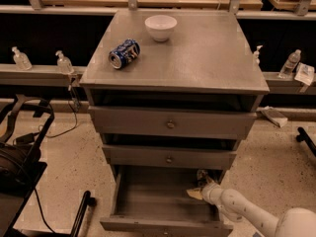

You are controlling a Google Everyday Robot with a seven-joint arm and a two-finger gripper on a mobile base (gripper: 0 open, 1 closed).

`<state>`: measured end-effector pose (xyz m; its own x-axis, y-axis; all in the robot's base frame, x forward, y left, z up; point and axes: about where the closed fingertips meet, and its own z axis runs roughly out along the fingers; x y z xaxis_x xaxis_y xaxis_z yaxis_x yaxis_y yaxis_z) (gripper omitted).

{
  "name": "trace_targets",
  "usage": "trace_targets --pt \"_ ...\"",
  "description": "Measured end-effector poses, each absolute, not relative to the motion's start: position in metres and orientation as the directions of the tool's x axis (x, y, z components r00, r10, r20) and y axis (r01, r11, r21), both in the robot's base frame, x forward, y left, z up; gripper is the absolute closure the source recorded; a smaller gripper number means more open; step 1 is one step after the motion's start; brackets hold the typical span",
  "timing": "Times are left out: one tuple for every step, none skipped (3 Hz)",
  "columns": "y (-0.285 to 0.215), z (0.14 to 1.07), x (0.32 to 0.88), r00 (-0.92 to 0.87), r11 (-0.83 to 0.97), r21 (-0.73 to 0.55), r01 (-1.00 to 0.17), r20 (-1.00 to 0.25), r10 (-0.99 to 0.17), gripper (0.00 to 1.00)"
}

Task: Pick 7up can from bottom drawer and place on counter

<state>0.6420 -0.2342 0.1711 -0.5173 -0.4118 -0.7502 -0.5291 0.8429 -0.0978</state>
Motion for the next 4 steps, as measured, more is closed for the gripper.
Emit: trace_targets --pt "-0.243 0.167 0.646 -0.535 0.856 -0.11 -0.504 -0.739 -0.41 0.29" --pt "-0.253 0.164 0.649 -0.549 0.869 -0.128 -0.478 -0.729 -0.409 0.29" --pt "-0.269 0.16 0.652 -0.571 0.892 -0.144 -0.428 -0.722 -0.39 0.27" --pt "-0.278 0.152 0.654 -0.593 0.906 -0.145 -0.399 -0.712 -0.375 0.31"
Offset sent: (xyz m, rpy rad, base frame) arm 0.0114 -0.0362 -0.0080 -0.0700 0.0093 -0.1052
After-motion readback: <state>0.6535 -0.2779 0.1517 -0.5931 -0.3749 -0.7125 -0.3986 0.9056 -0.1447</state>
